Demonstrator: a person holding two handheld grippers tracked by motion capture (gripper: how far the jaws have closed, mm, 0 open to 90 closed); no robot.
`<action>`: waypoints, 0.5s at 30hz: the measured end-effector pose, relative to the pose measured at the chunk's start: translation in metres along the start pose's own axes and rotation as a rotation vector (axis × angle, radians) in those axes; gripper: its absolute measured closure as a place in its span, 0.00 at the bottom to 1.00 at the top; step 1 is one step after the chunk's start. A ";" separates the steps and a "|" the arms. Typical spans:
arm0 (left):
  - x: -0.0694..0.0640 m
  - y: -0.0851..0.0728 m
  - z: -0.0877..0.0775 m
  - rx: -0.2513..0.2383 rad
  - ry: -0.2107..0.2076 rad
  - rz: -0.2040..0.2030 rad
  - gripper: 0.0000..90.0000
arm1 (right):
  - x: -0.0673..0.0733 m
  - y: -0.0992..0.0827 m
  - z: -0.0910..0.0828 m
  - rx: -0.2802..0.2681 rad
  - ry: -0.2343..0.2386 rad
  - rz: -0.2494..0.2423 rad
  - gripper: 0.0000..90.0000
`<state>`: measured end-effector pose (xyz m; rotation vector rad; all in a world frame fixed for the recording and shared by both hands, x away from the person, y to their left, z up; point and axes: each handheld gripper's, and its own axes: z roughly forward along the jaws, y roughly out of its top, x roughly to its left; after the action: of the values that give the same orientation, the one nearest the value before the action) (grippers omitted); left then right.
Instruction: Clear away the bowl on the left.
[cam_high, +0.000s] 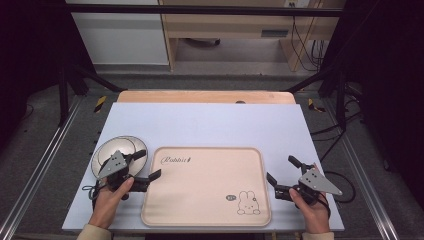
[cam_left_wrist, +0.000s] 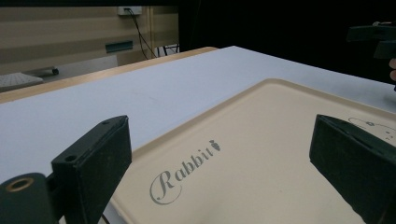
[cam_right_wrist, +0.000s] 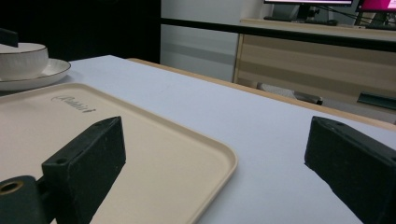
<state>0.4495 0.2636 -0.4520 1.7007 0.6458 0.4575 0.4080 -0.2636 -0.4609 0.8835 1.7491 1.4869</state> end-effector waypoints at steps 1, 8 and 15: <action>0.000 0.001 0.000 0.000 -0.005 -0.005 0.06 | 0.000 0.000 0.000 0.000 0.000 0.000 0.06; 0.001 0.007 -0.004 -0.008 0.006 0.000 0.06 | 0.000 0.001 0.000 0.001 -0.010 0.012 0.06; 0.006 0.018 -0.008 0.008 0.046 0.024 0.05 | 0.000 0.001 0.001 0.015 -0.023 0.026 0.06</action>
<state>0.4528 0.2708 -0.4332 1.7105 0.6624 0.5132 0.4085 -0.2628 -0.4597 0.9305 1.7404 1.4772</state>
